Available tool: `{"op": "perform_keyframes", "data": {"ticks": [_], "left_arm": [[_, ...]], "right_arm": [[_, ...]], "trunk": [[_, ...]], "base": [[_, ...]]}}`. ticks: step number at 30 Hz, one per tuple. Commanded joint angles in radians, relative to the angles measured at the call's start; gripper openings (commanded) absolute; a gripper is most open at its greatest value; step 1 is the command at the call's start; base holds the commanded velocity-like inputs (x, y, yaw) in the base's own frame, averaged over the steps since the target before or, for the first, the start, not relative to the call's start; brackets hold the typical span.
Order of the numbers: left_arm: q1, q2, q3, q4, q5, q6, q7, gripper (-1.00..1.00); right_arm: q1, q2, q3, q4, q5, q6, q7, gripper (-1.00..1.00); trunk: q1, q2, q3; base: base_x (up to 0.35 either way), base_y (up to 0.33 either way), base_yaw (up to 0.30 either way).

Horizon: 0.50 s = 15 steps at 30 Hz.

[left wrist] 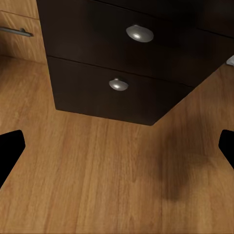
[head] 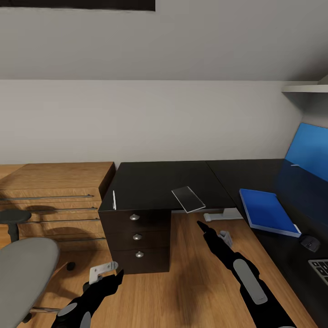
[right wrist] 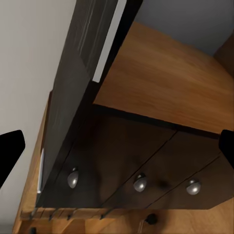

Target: In the bedroom, organize the workspace by keeping the computer under the desk, ensuring the monitor is on the desk, placing the keyboard on the desk next to the monitor, placing the mouse on the desk next to the keyboard, moving the folder from the swivel chair onto the desk next to the mouse, stacking the notebook on top of the folder with the pen on top of the notebook, and positioning the swivel chair next to the desk.

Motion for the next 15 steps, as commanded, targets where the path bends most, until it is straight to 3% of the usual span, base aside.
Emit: {"op": "perform_keyframes", "data": {"ticks": [1, 15], "left_arm": [[0.000, -0.001, 0.002, -0.001, 0.007, 0.005, 0.002, 1.00], [0.000, -0.001, 0.002, 0.007, 0.008, 0.004, 0.002, 1.00]], "right_arm": [[0.000, -0.001, 0.001, 0.000, -0.002, 0.002, 0.003, 1.00], [0.000, 0.001, -0.001, 0.026, 0.011, -0.002, 0.015, 1.00]], "trunk": [[0.000, 0.000, -0.001], [0.000, 0.000, -0.001]], "base": [[0.000, 0.000, 0.000], [0.122, 0.000, 0.000]]}}
